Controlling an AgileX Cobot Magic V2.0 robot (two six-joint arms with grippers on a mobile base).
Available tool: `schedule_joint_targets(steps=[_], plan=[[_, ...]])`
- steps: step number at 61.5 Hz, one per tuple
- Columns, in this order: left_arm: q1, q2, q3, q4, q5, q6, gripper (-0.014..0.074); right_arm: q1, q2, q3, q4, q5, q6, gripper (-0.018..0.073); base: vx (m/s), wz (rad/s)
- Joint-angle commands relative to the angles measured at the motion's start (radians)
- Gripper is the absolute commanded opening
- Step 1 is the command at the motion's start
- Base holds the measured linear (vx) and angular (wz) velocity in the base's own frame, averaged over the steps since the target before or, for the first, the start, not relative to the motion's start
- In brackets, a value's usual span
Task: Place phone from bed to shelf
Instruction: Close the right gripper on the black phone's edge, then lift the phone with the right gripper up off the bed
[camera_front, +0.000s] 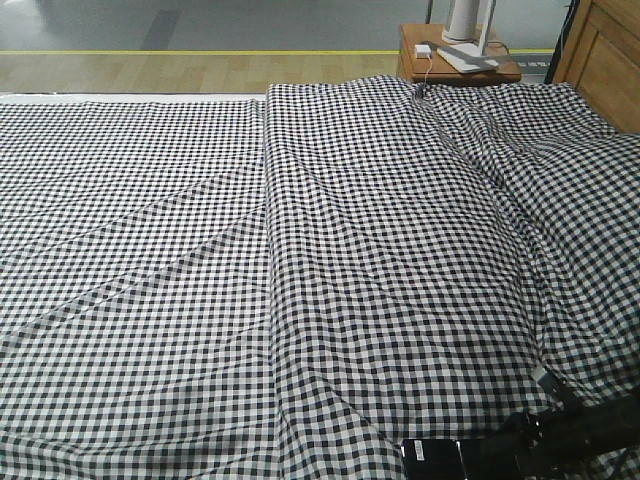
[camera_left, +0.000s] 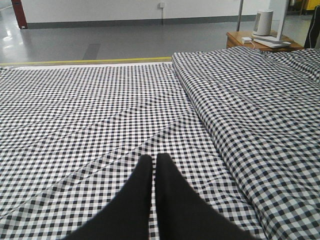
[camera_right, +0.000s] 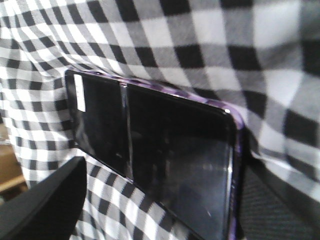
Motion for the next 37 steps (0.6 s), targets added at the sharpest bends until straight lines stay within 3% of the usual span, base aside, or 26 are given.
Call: schedule_joint_targets(steps=[1,25,37], plan=[[-0.003,-0.005,0.002,-0.007,-0.073,-0.004,0.0001,-0.003,-0.020,-0.005,0.042,0.110,-0.029,0.0554,0.00,0.00],[-0.003,-0.005,0.002,-0.007,-0.073,-0.004,0.0001,-0.002,0.008,-0.005,0.071,0.184,-0.063,0.0535,0.00,0.00],[-0.003,-0.005,0.002,-0.007,-0.073,-0.004,0.0001,-0.002,0.008,-0.005,0.068,0.184,-0.068,0.0388,0.00,0.00]])
